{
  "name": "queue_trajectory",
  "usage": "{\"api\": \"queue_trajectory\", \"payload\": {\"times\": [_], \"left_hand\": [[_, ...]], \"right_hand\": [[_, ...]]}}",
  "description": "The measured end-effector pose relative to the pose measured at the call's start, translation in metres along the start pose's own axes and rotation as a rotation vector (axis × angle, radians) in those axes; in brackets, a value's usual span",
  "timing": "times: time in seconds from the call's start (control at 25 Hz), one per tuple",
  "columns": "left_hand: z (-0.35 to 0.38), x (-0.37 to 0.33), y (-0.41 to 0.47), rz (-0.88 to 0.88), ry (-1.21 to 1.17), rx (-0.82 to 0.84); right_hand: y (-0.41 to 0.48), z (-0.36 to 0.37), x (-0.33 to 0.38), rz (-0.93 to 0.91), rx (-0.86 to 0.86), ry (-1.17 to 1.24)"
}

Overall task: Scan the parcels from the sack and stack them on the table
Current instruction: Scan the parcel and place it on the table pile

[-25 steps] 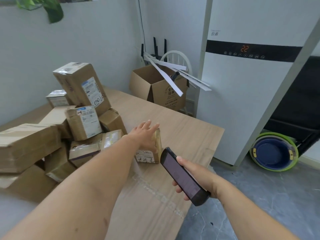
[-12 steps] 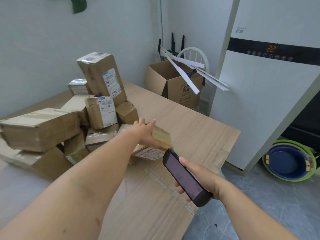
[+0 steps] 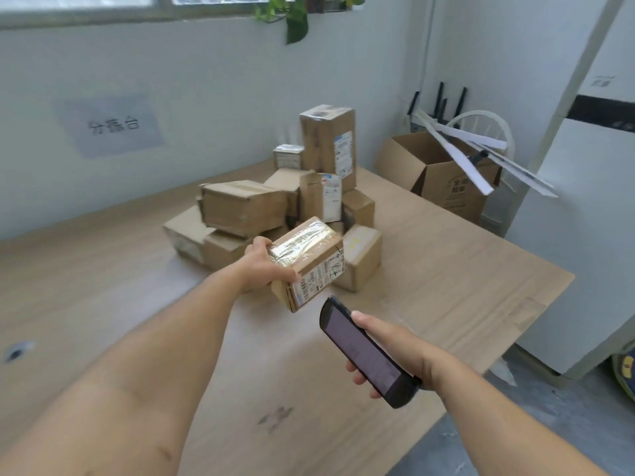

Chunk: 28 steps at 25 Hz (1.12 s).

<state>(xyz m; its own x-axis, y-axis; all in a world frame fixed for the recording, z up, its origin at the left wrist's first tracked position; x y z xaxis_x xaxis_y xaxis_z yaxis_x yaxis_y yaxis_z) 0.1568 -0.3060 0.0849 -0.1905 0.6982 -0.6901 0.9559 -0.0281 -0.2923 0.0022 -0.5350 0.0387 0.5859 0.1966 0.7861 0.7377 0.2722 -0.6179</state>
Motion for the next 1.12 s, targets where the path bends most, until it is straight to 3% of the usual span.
{"api": "queue_trajectory", "payload": {"times": [0.52, 0.76, 1.12], "left_hand": [[-0.153, 0.234, -0.192, -0.314, -0.131, -0.277], [-0.181, 0.280, -0.270, -0.452, -0.123, -0.436], [-0.184, 0.296, -0.326, -0.559, -0.106, -0.518]], "right_hand": [[-0.003, 0.251, -0.019, 0.021, 0.376, -0.373], [-0.007, 0.303, -0.015, 0.019, 0.520, -0.520], [-0.027, 0.327, -0.018, 0.035, 0.704, -0.681]]}}
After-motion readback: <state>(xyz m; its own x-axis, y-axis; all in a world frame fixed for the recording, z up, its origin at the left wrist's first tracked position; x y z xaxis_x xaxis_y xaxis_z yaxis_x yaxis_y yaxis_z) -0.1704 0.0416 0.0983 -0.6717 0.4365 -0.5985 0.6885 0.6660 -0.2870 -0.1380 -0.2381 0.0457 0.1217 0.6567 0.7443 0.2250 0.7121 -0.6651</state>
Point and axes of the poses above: each hand's wrist, its own y-axis towards the middle knuckle, its own z-axis out of the palm, x = y × z, the point moved 6 cm from there along y, towards the middle knuckle, and after that the axes turned 1 degree about -z, right-handed, at the moved point
